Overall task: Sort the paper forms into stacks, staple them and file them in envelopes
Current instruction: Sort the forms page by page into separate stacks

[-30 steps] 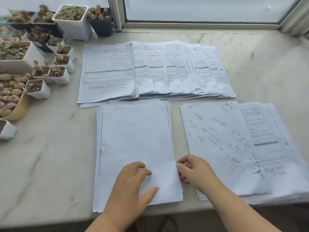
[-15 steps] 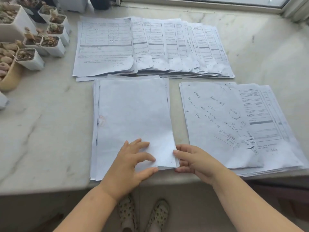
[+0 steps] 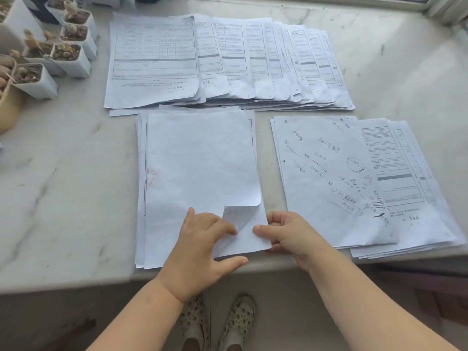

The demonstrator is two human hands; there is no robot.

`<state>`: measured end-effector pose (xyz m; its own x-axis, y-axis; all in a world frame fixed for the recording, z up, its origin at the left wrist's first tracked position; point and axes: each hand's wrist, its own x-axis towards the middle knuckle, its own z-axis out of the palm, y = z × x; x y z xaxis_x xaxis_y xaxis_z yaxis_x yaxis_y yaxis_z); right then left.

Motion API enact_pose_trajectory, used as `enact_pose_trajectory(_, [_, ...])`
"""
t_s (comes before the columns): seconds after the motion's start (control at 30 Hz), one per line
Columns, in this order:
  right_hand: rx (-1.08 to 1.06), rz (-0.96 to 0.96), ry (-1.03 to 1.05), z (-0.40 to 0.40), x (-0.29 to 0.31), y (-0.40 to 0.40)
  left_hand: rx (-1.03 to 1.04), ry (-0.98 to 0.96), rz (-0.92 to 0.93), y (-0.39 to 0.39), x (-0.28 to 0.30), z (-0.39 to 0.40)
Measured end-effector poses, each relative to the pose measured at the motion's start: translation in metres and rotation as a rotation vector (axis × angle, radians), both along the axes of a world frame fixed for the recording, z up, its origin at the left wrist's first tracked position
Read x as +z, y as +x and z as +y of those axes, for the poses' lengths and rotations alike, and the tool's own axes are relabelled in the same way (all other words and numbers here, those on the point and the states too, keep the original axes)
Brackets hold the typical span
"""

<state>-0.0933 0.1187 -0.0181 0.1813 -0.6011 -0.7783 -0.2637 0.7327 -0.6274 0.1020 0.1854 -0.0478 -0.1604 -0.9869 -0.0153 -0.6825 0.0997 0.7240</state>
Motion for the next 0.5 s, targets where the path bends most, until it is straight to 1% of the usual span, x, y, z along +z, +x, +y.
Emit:
enact_pose_trajectory(0.07, [-0.013,0.019,-0.006,0.000,-0.002,0.001,-0.024,-0.003,-0.007,0.002,0.000,-0.001])
enact_pose_trajectory(0.23, [0.003,0.056,-0.023,0.000,-0.003,0.000,0.023,0.028,0.105,0.004,0.000,-0.004])
enact_pose_trajectory(0.33, [-0.025,0.014,0.033,-0.002,0.000,-0.002,0.052,0.060,0.188,0.006,0.002,-0.005])
enact_pose_trajectory(0.5, [0.018,-0.054,0.053,-0.002,0.000,-0.009,0.085,0.081,0.260,0.008,0.006,-0.009])
